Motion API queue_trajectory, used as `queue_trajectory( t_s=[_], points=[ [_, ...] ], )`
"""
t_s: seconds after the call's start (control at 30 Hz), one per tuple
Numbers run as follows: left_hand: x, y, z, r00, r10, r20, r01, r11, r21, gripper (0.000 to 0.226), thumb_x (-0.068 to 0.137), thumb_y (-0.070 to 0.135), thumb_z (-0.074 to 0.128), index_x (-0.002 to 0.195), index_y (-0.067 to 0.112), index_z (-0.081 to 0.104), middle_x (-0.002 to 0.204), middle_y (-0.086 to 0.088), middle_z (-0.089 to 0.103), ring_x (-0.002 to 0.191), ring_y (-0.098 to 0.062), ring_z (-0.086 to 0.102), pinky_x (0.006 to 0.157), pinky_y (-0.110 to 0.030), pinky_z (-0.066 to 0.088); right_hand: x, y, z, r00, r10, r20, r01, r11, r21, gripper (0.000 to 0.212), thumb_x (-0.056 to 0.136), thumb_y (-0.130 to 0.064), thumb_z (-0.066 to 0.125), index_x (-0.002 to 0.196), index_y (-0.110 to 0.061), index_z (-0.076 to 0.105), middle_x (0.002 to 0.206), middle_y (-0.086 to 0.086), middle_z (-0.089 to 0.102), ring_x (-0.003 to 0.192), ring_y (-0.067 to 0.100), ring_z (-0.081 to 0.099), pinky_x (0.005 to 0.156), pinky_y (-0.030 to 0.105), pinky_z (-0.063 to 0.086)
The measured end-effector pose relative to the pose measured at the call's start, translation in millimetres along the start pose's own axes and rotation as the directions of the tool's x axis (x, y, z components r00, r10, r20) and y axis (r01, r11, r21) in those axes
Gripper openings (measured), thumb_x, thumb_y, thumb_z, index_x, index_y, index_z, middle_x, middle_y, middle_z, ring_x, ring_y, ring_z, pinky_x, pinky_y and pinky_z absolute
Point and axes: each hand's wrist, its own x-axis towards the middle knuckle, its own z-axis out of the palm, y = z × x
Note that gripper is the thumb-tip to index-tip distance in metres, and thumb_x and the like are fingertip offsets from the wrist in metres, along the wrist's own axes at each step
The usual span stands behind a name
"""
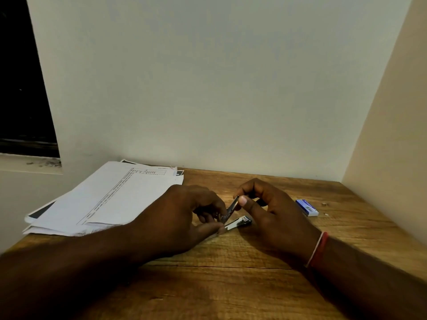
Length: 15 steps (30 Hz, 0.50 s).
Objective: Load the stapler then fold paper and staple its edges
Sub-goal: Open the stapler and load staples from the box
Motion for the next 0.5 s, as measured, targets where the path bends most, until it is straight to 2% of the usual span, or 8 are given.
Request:
queue_trajectory(
  t_s=[0.23, 0.37, 0.5],
  points=[
    [-1.2, 0.2, 1.8, 1.000, 0.012, -0.014, -0.012, 1.000, 0.004, 0.021, 0.087, 0.026, 0.097, 0.104, 0.032, 0.086, 0.094, 0.022, 0.079, 0.089, -0.005, 0.079, 0.079, -0.016, 0.062, 0.1, 2.0, 0.8, 1.000, -0.002, 0.005, 0.002, 1.000, 0.024, 0.013, 0.109, -0.025, 0.063, 0.101, -0.032, 0.070, 0.098, -0.017, 0.077, 0.091, 0.007, 0.070, 0.082, 0.036, 0.057],
    [-0.7, -0.9, 3.4, 0.999, -0.012, -0.038, 0.010, 0.998, -0.064, 0.015, 0.091, 0.022, 0.095, 0.102, 0.030, 0.088, 0.094, 0.021, 0.083, 0.090, -0.004, 0.081, 0.082, -0.016, 0.062, -0.5, 1.9, 2.6, 1.000, 0.014, 0.005, -0.014, 0.992, 0.126, 0.007, 0.106, -0.028, 0.068, 0.107, -0.034, 0.073, 0.099, -0.010, 0.077, 0.090, 0.012, 0.073, 0.085, 0.046, 0.061],
    [0.5, -4.2, 3.2, 0.999, -0.023, -0.033, 0.020, 0.995, -0.100, 0.012, 0.092, 0.021, 0.093, 0.100, 0.029, 0.088, 0.095, 0.017, 0.085, 0.091, -0.009, 0.083, 0.084, -0.030, 0.066, 2.1, 5.9, 4.2, 1.000, 0.004, 0.015, -0.007, 0.987, 0.158, 0.009, 0.103, -0.026, 0.073, 0.107, -0.034, 0.074, 0.099, -0.006, 0.077, 0.090, 0.011, 0.073, 0.084, 0.045, 0.060]
  ],
)
